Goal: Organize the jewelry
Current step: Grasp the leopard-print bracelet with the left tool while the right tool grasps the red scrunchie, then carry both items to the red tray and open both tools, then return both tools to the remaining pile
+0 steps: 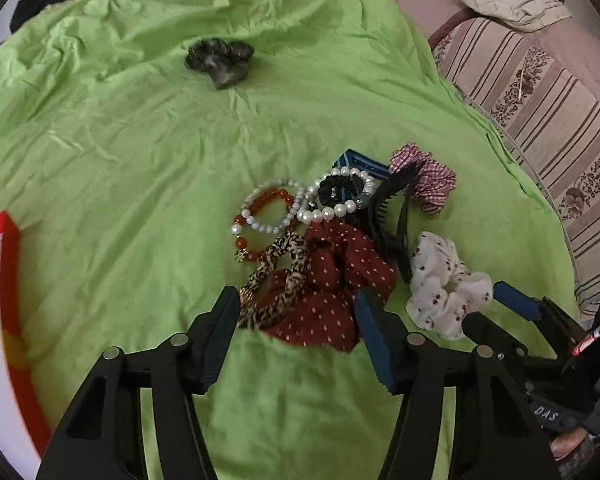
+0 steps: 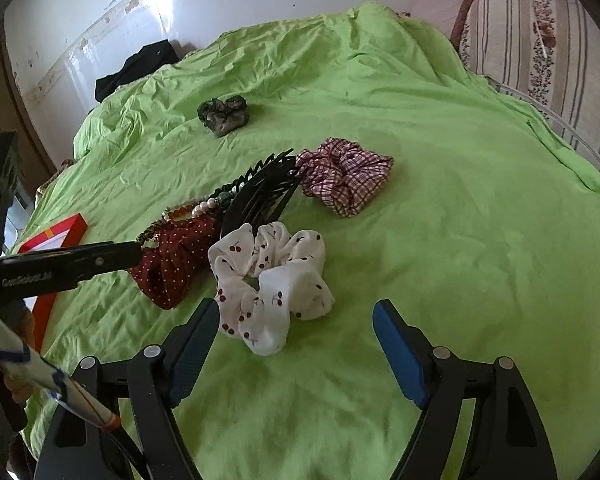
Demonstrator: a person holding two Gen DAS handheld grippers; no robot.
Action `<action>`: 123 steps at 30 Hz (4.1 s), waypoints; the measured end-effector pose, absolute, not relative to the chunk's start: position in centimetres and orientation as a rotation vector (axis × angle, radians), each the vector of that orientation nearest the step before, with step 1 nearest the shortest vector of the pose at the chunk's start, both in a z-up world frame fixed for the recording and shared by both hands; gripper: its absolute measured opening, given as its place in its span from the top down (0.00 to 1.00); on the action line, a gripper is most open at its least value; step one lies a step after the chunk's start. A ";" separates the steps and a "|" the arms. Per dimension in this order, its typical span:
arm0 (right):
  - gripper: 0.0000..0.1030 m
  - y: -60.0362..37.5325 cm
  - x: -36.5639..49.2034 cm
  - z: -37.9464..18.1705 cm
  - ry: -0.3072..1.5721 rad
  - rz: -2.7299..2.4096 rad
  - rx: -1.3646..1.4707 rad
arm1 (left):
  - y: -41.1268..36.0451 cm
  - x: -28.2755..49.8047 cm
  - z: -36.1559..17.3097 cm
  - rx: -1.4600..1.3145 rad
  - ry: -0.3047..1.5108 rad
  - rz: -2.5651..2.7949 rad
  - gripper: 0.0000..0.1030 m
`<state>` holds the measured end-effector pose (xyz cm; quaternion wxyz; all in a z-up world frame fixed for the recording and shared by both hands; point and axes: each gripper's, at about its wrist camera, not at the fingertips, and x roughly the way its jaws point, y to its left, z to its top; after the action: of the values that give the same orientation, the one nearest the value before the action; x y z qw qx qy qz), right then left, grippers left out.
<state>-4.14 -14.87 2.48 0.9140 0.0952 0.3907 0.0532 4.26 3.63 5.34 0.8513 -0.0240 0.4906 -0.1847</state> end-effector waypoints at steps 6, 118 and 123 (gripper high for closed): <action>0.36 -15.0 -3.5 1.7 0.826 0.119 0.233 | 3.7 5.2 4.1 -0.103 1.068 -0.428 0.75; 0.41 4.2 -4.4 8.5 0.871 0.287 -0.008 | 33.4 -4.7 12.0 -0.220 0.673 0.132 0.42; 0.40 -4.3 -6.9 7.9 0.876 0.129 0.055 | 28.3 -5.7 11.8 -0.188 0.700 0.007 0.42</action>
<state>-6.86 -4.29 7.86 0.9033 0.0268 0.4236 0.0624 -5.69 28.25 11.78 0.9350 -0.0918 0.3425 0.0033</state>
